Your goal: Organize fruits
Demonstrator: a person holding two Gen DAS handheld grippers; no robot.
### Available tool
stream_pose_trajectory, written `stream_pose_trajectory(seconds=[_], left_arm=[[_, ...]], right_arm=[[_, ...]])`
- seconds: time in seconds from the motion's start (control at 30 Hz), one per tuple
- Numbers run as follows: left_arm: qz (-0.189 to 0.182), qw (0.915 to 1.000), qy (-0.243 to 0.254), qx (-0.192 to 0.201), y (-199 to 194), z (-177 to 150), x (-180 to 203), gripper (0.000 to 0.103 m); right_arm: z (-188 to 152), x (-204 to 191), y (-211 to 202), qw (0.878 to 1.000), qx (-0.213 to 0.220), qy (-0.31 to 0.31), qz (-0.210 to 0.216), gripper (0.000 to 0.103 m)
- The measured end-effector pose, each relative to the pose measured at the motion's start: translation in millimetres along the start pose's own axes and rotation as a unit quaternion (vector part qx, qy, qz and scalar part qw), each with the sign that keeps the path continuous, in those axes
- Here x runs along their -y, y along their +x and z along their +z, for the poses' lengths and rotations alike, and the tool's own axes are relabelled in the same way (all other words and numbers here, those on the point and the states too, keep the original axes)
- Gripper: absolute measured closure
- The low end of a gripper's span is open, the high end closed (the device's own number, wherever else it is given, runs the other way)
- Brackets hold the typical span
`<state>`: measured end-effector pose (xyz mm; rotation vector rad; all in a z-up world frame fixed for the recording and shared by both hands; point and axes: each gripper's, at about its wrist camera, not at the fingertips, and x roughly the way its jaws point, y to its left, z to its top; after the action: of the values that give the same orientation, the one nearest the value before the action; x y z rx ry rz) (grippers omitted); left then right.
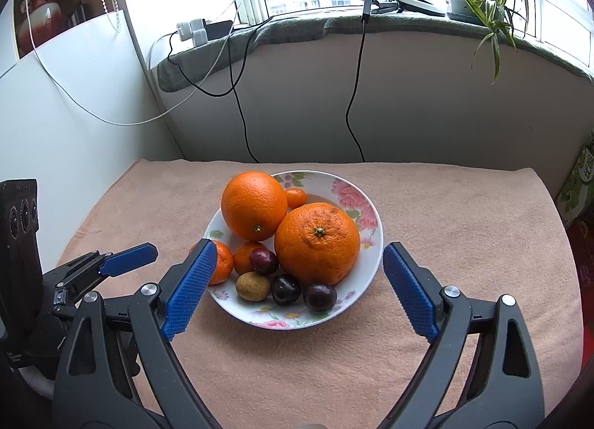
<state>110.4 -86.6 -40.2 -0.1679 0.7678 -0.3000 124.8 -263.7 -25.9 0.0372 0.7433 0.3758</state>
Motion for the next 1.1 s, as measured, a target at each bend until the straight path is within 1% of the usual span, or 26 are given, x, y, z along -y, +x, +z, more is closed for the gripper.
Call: stream_pose_trajectory(seconds=[0.27, 0.33, 0.37, 0.4, 0.47, 0.67, 0.8, 0.93, 1.1], left_arm=[[0.015, 0.9997, 0.005, 0.019, -22.7, -7.8, -0.1, 0.023], [0.017, 0.9996, 0.003, 0.024, -29.2, -10.0, -0.6, 0.023], [0.017, 0.9995, 0.003, 0.026, -32.4, -11.0, -0.8, 0.023], [0.018, 0.9994, 0.003, 0.029, -35.4, -11.6, -0.8, 0.023], [0.021, 0.9992, 0.003, 0.034, -41.1, -12.8, 0.0, 0.023], [0.03, 0.9985, 0.003, 0.046, -56.5, -17.0, 2.0, 0.023], [0.036, 0.998, 0.002, 0.052, -65.4, -19.4, 3.3, 0.021], [0.043, 0.9972, -0.001, 0.062, -73.7, -21.7, 3.7, 0.021], [0.047, 0.9969, -0.002, 0.064, -77.1, -24.0, 4.7, 0.021]], right_arm=[[-8.4, -8.0, -26.9, 0.999, 0.026, 0.001, -0.02, 0.01], [-9.0, -10.1, -32.8, 0.999, 0.034, 0.0, -0.027, 0.007], [-9.4, -11.5, -36.1, 0.999, 0.039, -0.002, -0.032, 0.002], [-9.8, -12.8, -39.6, 0.998, 0.046, -0.004, -0.038, 0.0], [-11.8, -15.9, -46.8, 0.997, 0.058, -0.008, -0.046, 0.0], [-17.5, -23.2, -60.0, 0.996, 0.069, -0.01, -0.057, 0.0], [-21.9, -28.1, -67.1, 0.995, 0.076, -0.011, -0.061, 0.0], [-25.4, -31.4, -73.4, 0.994, 0.084, -0.012, -0.066, 0.0], [-27.8, -33.1, -76.8, 0.994, 0.088, -0.011, -0.065, 0.0]])
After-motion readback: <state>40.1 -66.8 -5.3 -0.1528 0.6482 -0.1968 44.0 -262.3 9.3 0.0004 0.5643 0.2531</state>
